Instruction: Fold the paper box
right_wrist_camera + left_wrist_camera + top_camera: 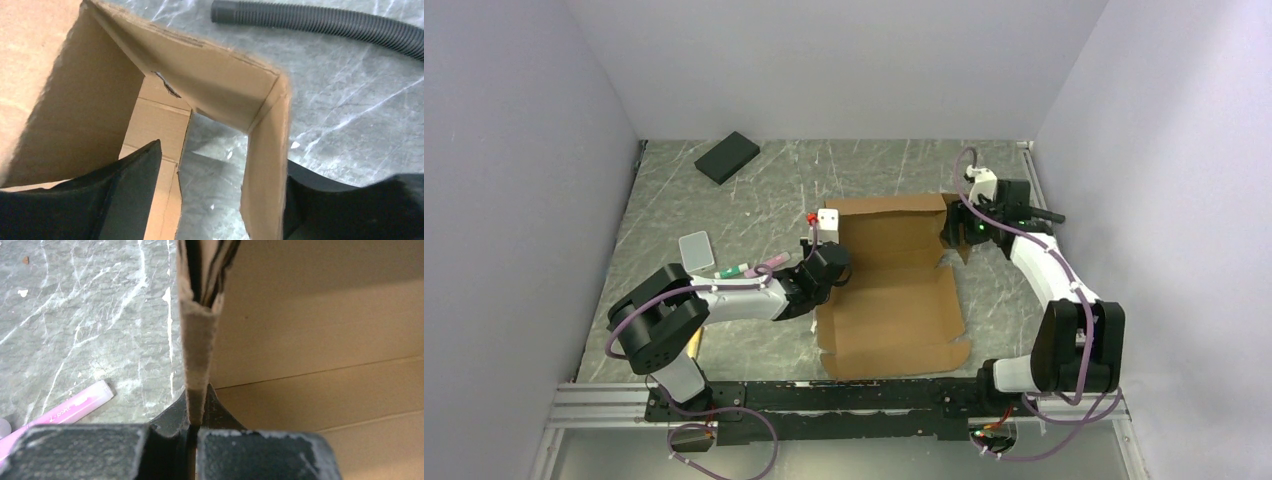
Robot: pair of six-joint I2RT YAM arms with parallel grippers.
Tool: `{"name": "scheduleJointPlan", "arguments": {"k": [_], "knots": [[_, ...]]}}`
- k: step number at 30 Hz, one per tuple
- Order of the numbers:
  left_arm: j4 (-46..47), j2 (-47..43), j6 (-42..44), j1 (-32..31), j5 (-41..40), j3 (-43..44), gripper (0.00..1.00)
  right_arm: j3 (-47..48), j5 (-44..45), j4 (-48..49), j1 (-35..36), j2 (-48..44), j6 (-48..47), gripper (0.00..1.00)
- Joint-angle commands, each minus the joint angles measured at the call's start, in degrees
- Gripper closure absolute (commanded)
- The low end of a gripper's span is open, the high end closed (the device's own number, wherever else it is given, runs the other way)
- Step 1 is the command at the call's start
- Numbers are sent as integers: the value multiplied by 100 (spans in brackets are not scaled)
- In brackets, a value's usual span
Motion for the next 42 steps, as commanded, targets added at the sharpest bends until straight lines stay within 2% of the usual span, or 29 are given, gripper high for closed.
{"name": "scheduleJointPlan", "arguments": {"k": [1, 4, 8, 16, 20, 24, 28, 31, 38, 42], "knots": [[-8, -171, -293, -43, -247, 124, 100, -29, -1585, -686, -405, -478, -801, 24], [-178, -179, -461, -28, -470, 149, 100, -130, -1999, -889, -670, -821, -1251, 14], [-477, -165, -694, 15, -690, 249, 100, -251, -2581, -938, -1155, -1258, -1558, 9], [-763, -141, -1024, 192, -890, 403, 100, -464, -3511, -1089, -1451, -1443, -1894, 9], [-1020, -37, -1350, 389, -836, 574, 100, -434, -3330, -1211, -1380, -1038, -1965, 14], [-1082, 99, -1556, 532, -724, 709, 100, -331, -2935, -1367, -1055, -488, -2032, 26], [-1053, 139, -1675, 583, -647, 714, 100, -201, -2036, -1157, -496, -60, -1731, 34], [-952, 87, -1666, 593, -571, 636, 100, -103, -1464, -874, -240, 194, -1372, 45], [-766, -60, -1750, 592, -463, 289, 100, 58, -495, -353, -226, 926, -693, 100], [-790, -153, -1999, 598, -451, 101, 100, 260, -42, -531, -278, 1459, -377, 100]]}}
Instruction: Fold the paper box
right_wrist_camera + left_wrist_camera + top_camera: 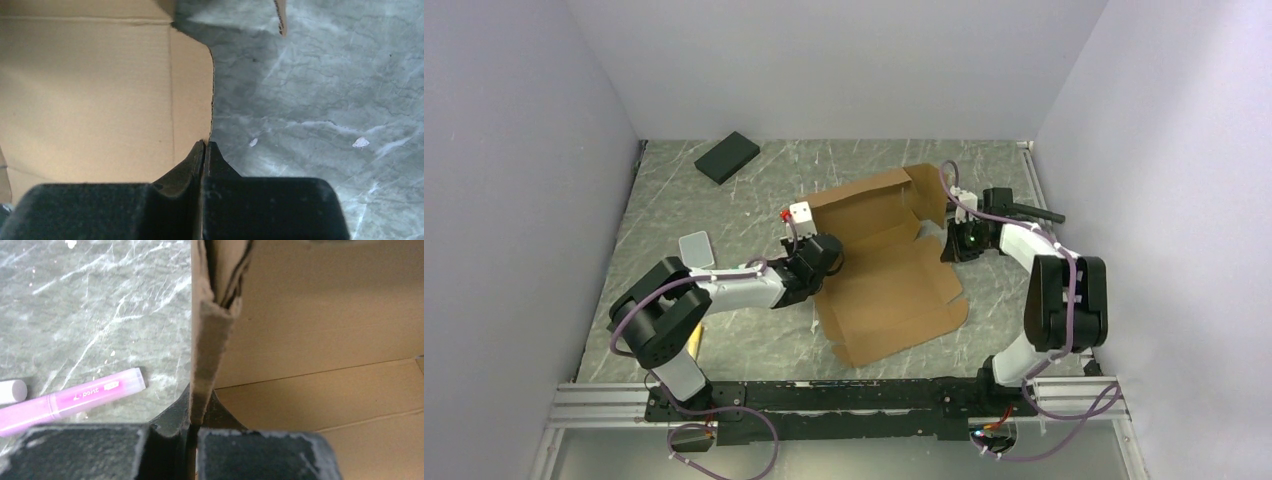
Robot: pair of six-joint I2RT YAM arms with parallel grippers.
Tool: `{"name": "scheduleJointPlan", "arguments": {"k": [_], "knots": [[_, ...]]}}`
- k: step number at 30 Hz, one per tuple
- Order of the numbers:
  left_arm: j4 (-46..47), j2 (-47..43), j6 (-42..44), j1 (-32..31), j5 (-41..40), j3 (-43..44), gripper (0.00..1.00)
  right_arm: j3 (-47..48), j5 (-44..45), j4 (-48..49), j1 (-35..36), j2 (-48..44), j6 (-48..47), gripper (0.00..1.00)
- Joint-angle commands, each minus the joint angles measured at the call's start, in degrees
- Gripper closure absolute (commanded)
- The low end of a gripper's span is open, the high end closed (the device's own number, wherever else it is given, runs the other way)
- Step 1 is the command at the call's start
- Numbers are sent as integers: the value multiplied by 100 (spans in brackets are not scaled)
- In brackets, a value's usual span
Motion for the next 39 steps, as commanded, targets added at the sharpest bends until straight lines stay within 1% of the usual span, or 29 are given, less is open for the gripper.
{"name": "scheduleJointPlan", "arguments": {"k": [1, 2, 3, 5, 7, 12, 13, 18, 22, 26, 28, 29, 31, 34, 39], "knots": [[198, -313, -441, 12, -27, -171, 100, 329, 984, 149, -86, 518, 454, 100], [188, -330, -491, 14, -2, -191, 100, 388, 1066, 86, -92, 630, 504, 100], [172, -329, -534, 11, 33, -203, 100, 437, 1070, 29, -94, 725, 530, 94], [118, -328, -633, 12, 68, -213, 100, 438, 1144, 31, -95, 827, 542, 78], [92, -325, -714, 8, 73, -234, 100, 420, 1229, 63, -95, 871, 551, 66], [60, -372, -918, 5, 83, -343, 100, 365, 1334, 217, -112, 843, 577, 47], [77, -389, -929, 8, 97, -373, 100, 363, 1335, 221, -112, 830, 573, 46], [263, -439, -954, 9, 205, -504, 100, 348, 828, 222, -152, 774, 543, 49], [735, -539, -901, 9, 427, -771, 100, 387, 218, 175, -223, 731, 616, 51], [1547, -638, -728, 1, 800, -1100, 100, 423, -252, 171, -288, 721, 771, 59], [1891, -620, -623, 4, 975, -1200, 100, 461, -283, 160, -288, 812, 858, 69], [1985, -609, -621, 3, 1047, -1233, 100, 503, -313, 125, -292, 900, 903, 71], [2195, -604, -619, 2, 1144, -1318, 100, 551, -532, 60, -372, 1044, 974, 74], [2398, -650, -643, 10, 1219, -1434, 100, 582, -1104, -22, -578, 1113, 1016, 75], [2591, -684, -656, 9, 1282, -1463, 100, 620, -2084, -258, -581, 1162, 963, 76]]}}
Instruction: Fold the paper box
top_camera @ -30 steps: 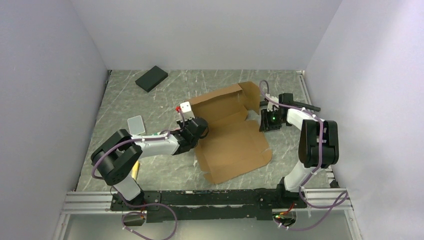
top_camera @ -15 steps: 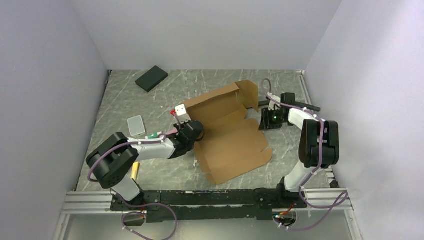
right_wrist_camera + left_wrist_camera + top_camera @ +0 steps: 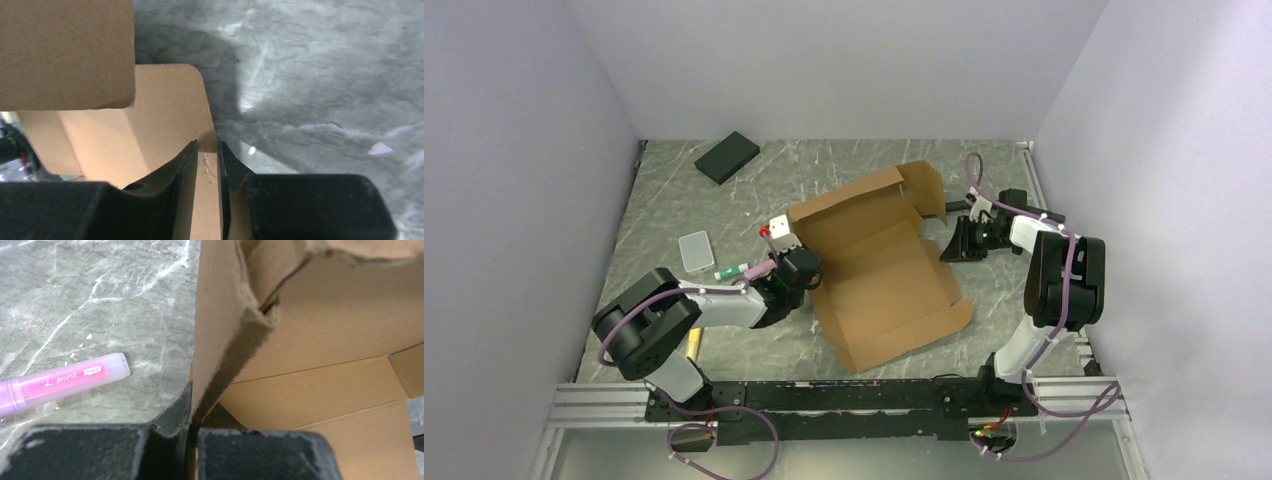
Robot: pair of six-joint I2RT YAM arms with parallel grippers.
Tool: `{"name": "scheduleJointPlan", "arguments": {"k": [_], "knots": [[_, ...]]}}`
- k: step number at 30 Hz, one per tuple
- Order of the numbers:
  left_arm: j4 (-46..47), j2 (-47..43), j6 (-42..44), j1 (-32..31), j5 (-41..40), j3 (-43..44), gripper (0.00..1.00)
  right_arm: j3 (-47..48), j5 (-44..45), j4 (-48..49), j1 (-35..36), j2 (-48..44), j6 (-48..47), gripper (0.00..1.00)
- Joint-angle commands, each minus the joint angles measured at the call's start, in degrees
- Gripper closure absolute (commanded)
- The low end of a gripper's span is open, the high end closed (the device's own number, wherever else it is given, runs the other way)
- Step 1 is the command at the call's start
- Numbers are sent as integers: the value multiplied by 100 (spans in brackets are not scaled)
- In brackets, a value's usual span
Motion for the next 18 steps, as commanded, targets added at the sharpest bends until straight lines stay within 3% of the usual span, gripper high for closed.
{"name": "scheduleJointPlan", "arguments": {"k": [1, 10, 16, 18], "knots": [[594, -165, -236, -58, 592, 22, 100, 214, -1312, -272, 59, 122, 70, 76], [556, -77, -268, -61, 508, 266, 100, 289, -1869, -526, 135, 316, 51, 76], [109, -159, 238, -58, 127, 378, 100, 276, -1114, -535, -327, -367, -118, 70], [-25, -215, 440, -52, -19, 398, 100, 291, -1043, -673, -502, -694, -453, 64]]}}
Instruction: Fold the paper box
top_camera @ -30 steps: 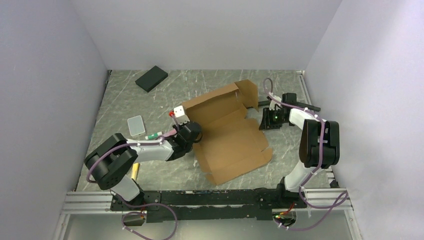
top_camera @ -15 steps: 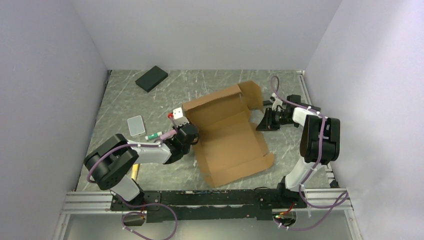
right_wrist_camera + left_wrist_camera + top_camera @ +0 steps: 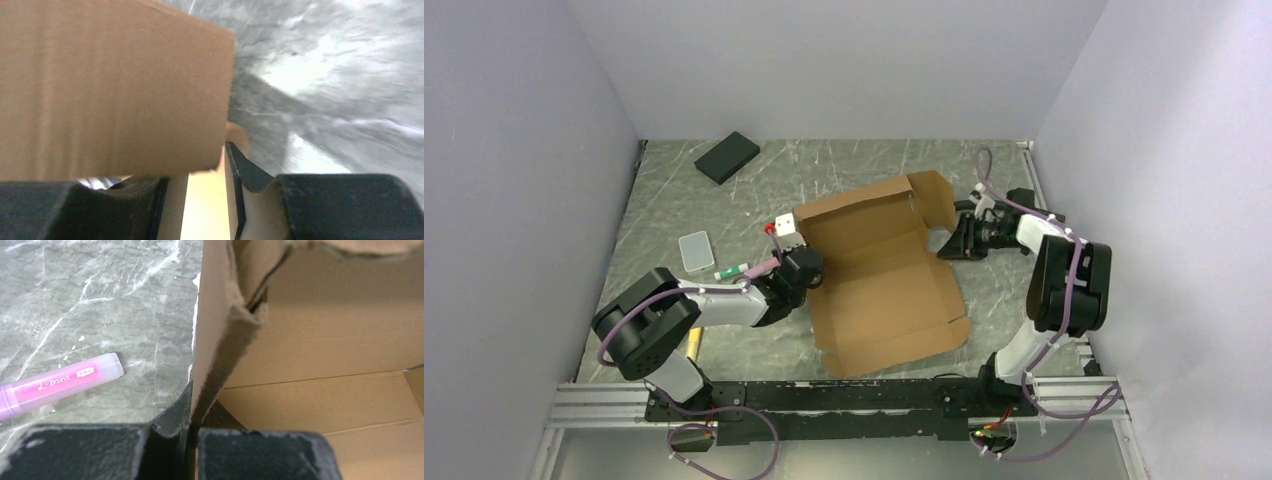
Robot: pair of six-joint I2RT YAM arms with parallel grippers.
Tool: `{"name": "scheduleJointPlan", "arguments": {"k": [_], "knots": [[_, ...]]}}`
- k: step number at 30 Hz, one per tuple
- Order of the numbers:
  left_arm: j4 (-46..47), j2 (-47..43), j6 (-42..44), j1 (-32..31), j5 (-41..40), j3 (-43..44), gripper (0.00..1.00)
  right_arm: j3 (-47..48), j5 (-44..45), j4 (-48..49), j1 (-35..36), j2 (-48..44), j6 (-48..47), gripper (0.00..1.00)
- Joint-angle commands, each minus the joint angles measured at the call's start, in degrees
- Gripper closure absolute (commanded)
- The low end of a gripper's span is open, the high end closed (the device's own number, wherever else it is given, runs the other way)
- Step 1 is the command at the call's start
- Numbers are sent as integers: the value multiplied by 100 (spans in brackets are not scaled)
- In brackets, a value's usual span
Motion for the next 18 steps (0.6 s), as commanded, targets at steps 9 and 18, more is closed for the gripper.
{"name": "scheduleJointPlan", "arguments": {"k": [9, 18], "knots": [[-363, -281, 682, -52, -379, 611, 100, -36, -222, -146, -557, -2464, -1589, 32], [-629, -344, 624, -63, -314, 752, 100, -201, 2153, 1220, 523, -2785, -752, 19]]}}
